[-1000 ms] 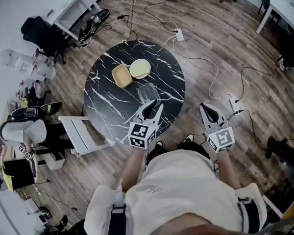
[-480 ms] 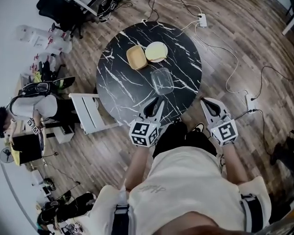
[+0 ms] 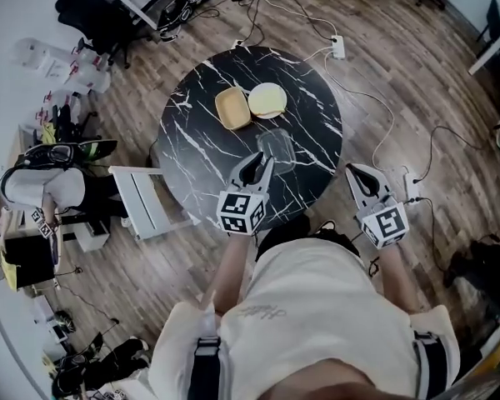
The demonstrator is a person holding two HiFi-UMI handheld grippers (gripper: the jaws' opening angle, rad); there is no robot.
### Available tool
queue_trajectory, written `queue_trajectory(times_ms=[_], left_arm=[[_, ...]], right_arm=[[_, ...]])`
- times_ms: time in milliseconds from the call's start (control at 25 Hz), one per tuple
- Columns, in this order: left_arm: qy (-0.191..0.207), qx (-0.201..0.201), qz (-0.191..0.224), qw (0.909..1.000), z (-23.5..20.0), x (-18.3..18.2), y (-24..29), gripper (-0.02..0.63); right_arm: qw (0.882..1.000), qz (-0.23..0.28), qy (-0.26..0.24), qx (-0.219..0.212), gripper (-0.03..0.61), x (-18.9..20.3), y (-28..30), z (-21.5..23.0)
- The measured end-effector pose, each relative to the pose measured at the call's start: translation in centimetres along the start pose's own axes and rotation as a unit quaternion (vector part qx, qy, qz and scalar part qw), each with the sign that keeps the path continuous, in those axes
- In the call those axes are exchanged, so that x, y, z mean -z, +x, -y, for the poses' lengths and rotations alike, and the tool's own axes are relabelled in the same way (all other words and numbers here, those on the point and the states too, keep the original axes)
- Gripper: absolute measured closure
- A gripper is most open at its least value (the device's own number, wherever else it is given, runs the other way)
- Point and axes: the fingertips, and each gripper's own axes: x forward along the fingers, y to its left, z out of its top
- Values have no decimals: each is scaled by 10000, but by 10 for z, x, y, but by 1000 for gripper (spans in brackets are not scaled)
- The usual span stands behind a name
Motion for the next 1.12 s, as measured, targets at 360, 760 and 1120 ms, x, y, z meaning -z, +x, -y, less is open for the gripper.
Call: queue_trajectory(times_ms=[360, 760, 1120], left_arm=[[9, -45, -5, 10000, -55, -6, 9, 511], [-382, -305, -291, 9984, -80, 20, 14, 511], [-999, -871, -1146, 9845, -99, 81, 33, 511]], right_arm=[[9999, -52, 142, -75, 571, -8, 58, 0], [9969, -114, -196, -759, 571, -27, 113, -12], [9897, -183, -79, -1419, 571, -22, 142, 9]])
